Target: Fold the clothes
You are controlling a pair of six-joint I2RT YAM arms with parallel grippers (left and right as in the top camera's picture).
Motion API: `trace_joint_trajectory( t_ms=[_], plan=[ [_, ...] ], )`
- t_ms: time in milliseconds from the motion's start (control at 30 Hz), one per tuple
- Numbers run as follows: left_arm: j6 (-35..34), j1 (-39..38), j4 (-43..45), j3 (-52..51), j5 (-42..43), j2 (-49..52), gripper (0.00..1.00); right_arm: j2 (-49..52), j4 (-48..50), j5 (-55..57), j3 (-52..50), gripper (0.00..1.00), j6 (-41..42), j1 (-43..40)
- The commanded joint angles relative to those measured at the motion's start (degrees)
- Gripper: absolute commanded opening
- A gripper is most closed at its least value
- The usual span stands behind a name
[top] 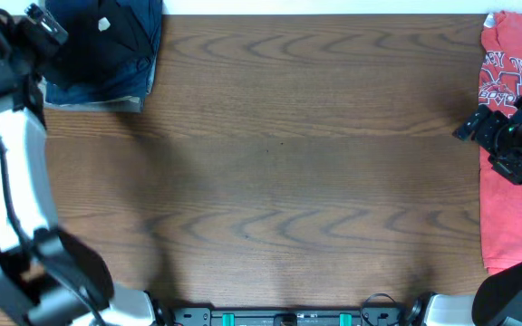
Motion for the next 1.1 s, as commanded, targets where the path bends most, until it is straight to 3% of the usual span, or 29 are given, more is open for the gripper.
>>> trace_joint_trajectory(
  t_ms=[0, 167, 333, 700, 933, 1067],
  plan=[
    [-4.83, -0.07, -7.61, 0.22, 8.70, -4.52, 0.98, -0.98, -0.02, 0.39, 0.11, 0.99, 0.57, -0.39],
    [-4.57, -0.07, -23.28, -0.26, 10.75, -11.08, 0.98, -0.98, -0.02, 0.39, 0.11, 0.99, 0.57, -0.39],
    [1.38, -0.15, -31.63, -4.42, 10.75, -18.18, 0.98, -0.98, -0.02, 0.39, 0.11, 0.99, 0.57, -0.39],
    [9.44, -0.24, -33.59, -27.43, 19.78, -42.97, 0.98, -0.98, -0.04, 0.39, 0.11, 0.99, 0.57, -0.39],
    [9.73, -5.33, -36.06, -39.28, 27.67, -48.17, 0.98, -0.98, -0.02, 0.39, 0.11, 0.99, 0.59, -0.39],
    [9.73, -9.01, -36.02, -41.18, 27.56, -48.61, 0.98, -0.98, -0.02, 0.39, 0.11, 0.98, 0.57, -0.39]
  ],
)
